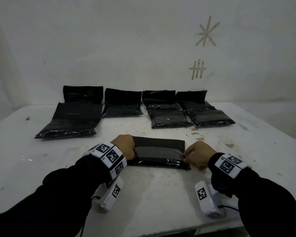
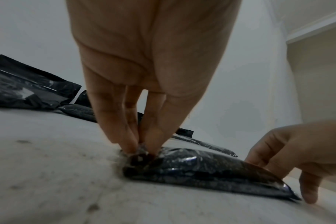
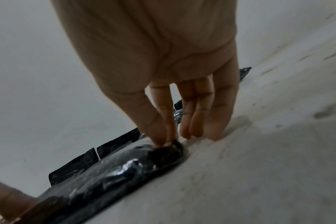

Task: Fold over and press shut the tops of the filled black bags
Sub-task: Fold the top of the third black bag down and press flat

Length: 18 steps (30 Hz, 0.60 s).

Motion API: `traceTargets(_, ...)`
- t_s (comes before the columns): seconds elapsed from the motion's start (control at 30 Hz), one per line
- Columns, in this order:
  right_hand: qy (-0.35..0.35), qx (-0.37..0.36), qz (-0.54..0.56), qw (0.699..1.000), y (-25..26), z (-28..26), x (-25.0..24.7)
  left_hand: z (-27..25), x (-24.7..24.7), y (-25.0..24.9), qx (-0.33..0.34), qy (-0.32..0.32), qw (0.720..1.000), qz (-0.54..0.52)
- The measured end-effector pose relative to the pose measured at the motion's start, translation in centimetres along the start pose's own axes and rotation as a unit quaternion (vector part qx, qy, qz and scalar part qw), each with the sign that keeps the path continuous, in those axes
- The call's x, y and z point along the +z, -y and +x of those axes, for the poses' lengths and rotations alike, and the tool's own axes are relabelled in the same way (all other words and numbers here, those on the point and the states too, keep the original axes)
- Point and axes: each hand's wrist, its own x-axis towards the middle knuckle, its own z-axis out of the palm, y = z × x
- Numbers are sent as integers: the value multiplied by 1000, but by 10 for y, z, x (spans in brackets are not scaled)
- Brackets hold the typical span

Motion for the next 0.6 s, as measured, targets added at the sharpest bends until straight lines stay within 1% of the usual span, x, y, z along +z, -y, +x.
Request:
traceTargets(0.2,-25,-33,-55,998,-4,-4,-6,3,2,-2,-3,1,1000,28)
traceTargets(0.27,-57,-62,-68,994,-2,-4,-8,3,2,-3,-7,-2,999,36)
traceTargets(0.33,-83,-107,-73,988,1,-5,-7,3,3,-5,-6,-2,999,49)
traceTargets(0.4,-67,-143,-85,984,6,-8,-4,0,3,-8,-11,1,998,63)
traceTargets(0.5,1,-149,-137,979,11,-10,2,0,5,-8,-9,11,999,52)
traceTargets(0.53,10,-146,-154,977,12,-8,4,-1,4,-8,-11,20,999,47)
traceTargets(0.6,4,-147,-171,974,14,-5,5,-1,4,-7,-10,28,998,46)
